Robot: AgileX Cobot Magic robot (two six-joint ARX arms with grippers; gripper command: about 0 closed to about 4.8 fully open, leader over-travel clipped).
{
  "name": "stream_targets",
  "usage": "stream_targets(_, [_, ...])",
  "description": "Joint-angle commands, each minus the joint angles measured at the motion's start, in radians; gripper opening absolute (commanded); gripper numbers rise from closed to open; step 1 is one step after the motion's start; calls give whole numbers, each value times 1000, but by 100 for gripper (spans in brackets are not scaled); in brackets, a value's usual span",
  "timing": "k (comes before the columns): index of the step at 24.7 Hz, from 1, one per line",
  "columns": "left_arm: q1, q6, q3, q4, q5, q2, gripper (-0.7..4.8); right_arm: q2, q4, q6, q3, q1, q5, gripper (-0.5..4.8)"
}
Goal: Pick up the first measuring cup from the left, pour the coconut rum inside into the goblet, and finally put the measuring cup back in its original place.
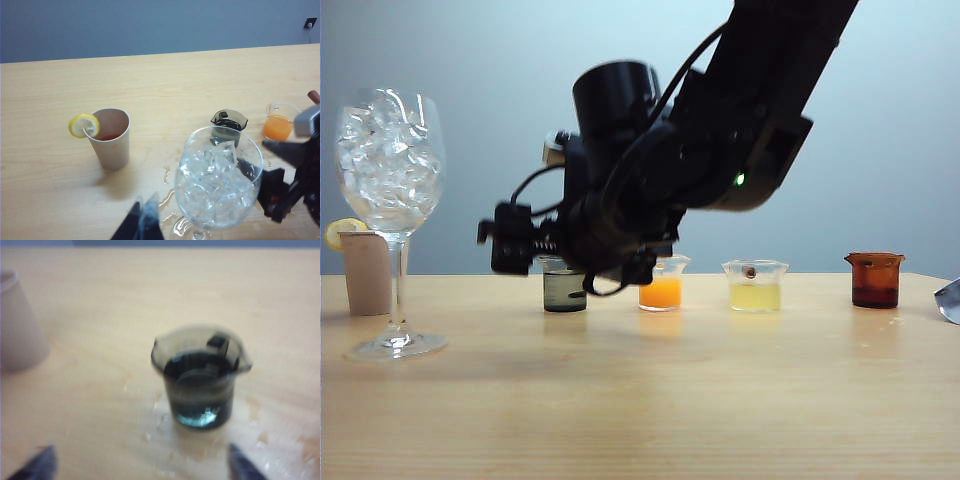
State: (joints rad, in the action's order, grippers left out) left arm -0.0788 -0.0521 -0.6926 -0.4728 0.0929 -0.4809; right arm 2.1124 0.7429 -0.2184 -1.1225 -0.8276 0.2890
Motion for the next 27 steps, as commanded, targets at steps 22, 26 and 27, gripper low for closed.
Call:
stream_targets(22, [2,0,-3,7,-2,1,-4,206,-97,-71,-317,32,136,477])
stream_targets(26, [2,0,-3,7,-2,1,-4,219,-124,-82,-344,37,139,477])
stream_targets(27, [2,0,-3,7,-2,1,-4,221,-126,-91,-347,40,139,477])
